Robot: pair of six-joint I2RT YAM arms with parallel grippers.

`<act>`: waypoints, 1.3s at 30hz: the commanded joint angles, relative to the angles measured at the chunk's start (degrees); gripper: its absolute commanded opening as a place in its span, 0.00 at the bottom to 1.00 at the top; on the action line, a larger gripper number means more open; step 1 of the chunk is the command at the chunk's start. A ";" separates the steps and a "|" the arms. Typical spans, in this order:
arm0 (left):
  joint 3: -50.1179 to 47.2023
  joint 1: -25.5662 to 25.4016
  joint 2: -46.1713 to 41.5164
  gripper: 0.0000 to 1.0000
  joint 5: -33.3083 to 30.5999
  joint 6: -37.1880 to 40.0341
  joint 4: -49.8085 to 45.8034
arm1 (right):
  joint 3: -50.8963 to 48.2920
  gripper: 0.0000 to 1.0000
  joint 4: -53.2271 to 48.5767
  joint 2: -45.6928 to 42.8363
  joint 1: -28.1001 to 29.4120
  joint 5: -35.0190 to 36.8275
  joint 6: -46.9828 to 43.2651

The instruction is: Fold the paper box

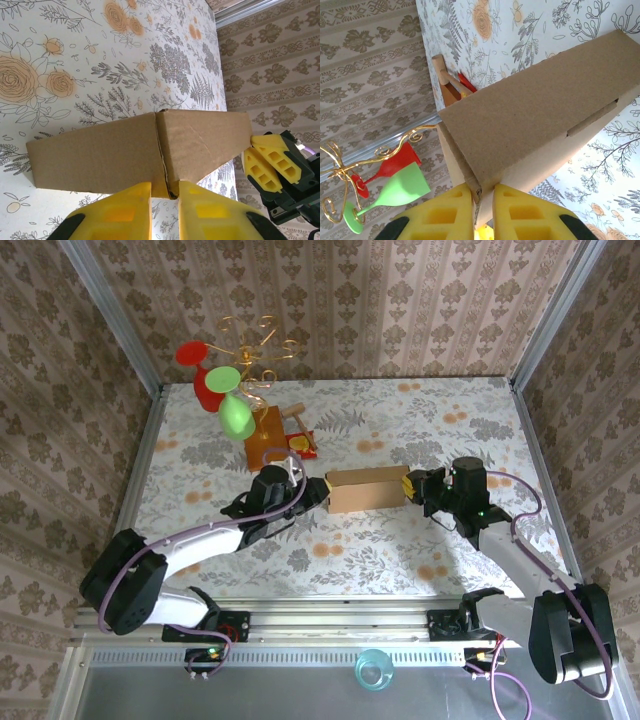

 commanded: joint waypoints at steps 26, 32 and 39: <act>3.06 1.99 4.62 0.20 2.58 1.97 0.45 | -2.40 0.09 -4.11 2.27 -0.39 0.52 -2.30; 4.06 1.26 2.29 0.18 1.32 4.72 -3.74 | -2.30 0.10 -5.56 2.25 -2.05 -1.12 -7.22; 2.83 -4.04 -2.71 0.25 -3.24 9.97 -8.32 | -3.72 0.17 -16.25 -4.34 -2.36 -2.21 -18.50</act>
